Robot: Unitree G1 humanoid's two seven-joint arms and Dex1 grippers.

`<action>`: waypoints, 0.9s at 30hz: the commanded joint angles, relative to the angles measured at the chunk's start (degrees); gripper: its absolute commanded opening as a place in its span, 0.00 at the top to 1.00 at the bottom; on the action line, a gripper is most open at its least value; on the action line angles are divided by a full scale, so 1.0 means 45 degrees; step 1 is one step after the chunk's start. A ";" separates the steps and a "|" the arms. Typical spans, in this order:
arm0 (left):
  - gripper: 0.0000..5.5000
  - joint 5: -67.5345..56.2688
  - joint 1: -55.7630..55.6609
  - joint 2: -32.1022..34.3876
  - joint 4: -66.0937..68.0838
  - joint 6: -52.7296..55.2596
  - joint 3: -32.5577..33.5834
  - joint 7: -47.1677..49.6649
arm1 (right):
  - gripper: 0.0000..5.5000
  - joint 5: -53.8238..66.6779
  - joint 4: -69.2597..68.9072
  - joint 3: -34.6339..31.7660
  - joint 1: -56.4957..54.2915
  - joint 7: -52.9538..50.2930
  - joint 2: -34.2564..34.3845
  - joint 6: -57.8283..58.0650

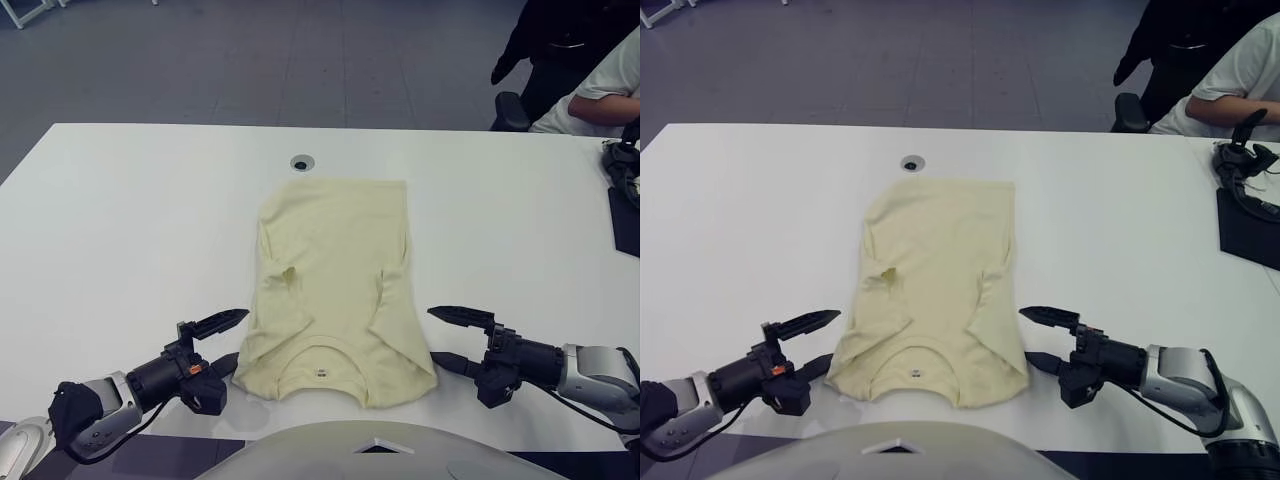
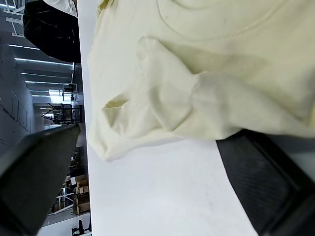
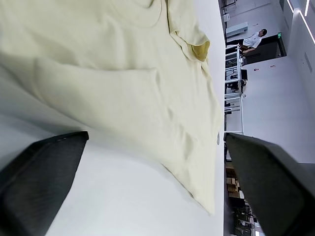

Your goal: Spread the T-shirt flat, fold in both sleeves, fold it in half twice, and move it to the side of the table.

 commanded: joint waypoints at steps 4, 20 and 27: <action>0.35 0.0446 0.0242 0.0425 0.0792 0.0315 -0.1163 -0.0859 | 0.29 -0.0441 -0.0466 0.1300 0.0526 0.0119 -0.0826 0.0644; 0.87 0.0067 0.0141 0.0583 0.0242 0.0620 -0.1698 -0.1190 | 0.78 0.1004 -0.0895 0.2774 0.0709 -0.0070 -0.1714 0.2161; 1.00 -0.0188 0.0349 0.0565 -0.0032 0.0909 -0.1848 -0.1562 | 0.99 0.1818 -0.1169 0.3100 0.0834 0.0161 -0.1981 0.2920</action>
